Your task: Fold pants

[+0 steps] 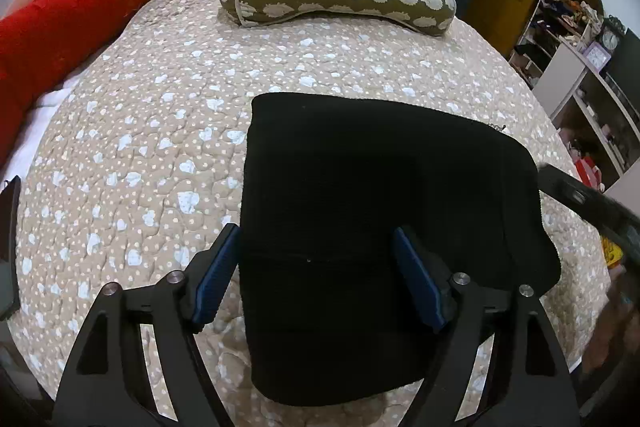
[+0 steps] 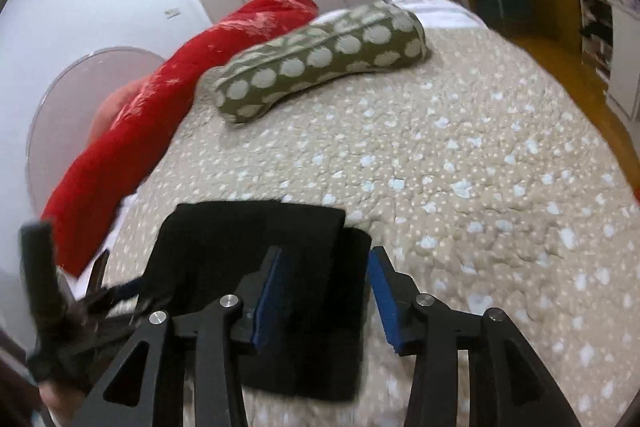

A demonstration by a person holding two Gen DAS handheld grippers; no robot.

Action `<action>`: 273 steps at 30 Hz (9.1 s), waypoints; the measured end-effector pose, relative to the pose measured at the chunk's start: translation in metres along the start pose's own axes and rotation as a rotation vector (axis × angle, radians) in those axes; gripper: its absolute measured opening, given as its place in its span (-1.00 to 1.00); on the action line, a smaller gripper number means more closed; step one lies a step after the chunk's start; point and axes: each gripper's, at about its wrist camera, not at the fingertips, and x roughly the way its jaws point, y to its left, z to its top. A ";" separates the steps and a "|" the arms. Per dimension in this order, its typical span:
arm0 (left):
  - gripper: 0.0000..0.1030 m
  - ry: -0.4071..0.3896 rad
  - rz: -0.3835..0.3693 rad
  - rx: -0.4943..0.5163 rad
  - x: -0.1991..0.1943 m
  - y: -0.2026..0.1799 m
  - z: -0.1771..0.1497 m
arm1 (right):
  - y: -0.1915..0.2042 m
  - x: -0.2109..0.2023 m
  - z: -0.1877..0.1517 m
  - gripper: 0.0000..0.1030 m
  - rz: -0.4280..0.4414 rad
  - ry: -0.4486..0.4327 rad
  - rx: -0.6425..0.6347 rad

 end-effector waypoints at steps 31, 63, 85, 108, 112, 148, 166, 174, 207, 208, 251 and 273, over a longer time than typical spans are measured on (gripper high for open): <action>0.72 0.028 0.010 0.002 0.007 -0.002 -0.003 | 0.031 -0.003 -0.043 -0.08 -0.091 0.097 -0.188; 0.71 0.023 -0.003 -0.095 -0.012 0.032 0.008 | 0.000 0.015 -0.023 0.31 0.051 0.102 0.036; 0.71 0.047 -0.007 -0.054 0.001 0.017 0.015 | 0.041 -0.002 -0.015 -0.91 -0.069 -0.019 -0.262; 0.71 0.024 0.049 -0.062 0.003 0.029 0.023 | 0.035 0.006 -0.002 -0.29 0.124 0.010 -0.112; 0.71 0.026 0.045 -0.053 0.010 0.025 0.026 | 0.031 0.029 -0.001 -0.33 0.026 0.016 -0.116; 0.53 0.015 -0.258 -0.071 0.006 0.020 0.019 | 0.014 0.009 -0.006 -0.10 0.252 0.000 0.045; 0.71 0.044 -0.143 -0.107 0.067 0.051 0.077 | 0.020 0.068 0.048 0.21 0.022 0.055 -0.059; 0.71 0.032 -0.118 -0.102 0.065 0.048 0.076 | 0.063 0.044 0.056 0.04 -0.027 -0.028 -0.226; 0.71 -0.102 0.111 -0.050 -0.002 0.028 0.038 | 0.069 0.039 0.027 0.00 -0.109 0.005 -0.156; 0.71 -0.106 0.112 -0.046 -0.004 0.027 0.036 | 0.070 0.036 0.026 0.00 -0.106 0.004 -0.160; 0.71 -0.157 0.126 -0.012 -0.036 0.004 0.019 | 0.072 0.014 0.012 0.04 -0.104 0.001 -0.157; 0.71 -0.139 0.127 -0.021 -0.028 0.007 0.020 | 0.072 0.023 0.011 0.07 -0.099 0.015 -0.157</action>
